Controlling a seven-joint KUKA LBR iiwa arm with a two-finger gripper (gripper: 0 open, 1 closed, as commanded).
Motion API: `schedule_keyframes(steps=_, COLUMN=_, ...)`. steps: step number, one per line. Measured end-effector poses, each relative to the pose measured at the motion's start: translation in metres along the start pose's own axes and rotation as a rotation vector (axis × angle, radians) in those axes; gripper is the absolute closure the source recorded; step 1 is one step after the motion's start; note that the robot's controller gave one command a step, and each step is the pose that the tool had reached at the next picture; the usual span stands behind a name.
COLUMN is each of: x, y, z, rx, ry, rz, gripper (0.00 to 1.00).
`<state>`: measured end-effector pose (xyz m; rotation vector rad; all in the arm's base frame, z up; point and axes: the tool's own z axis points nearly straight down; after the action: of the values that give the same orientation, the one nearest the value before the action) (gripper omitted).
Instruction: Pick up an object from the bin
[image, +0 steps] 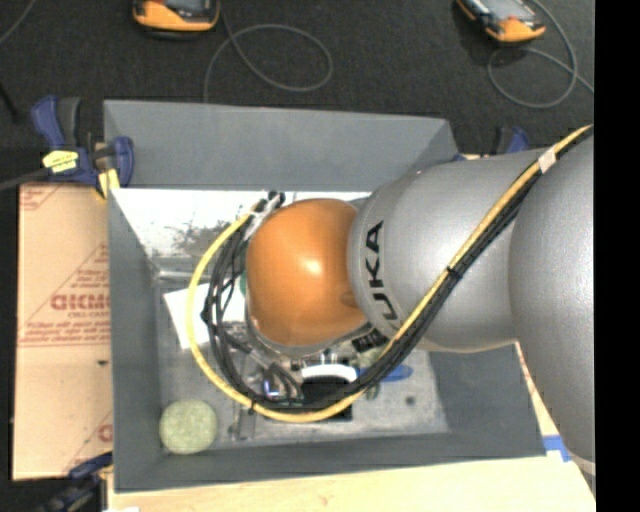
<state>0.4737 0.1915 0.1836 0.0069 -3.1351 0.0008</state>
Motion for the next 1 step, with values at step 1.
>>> schedule_keyframes(steps=1, x=-0.0021, y=-0.001, z=-0.0044, rx=-0.002, ry=-0.008, rz=0.005, gripper=0.0)
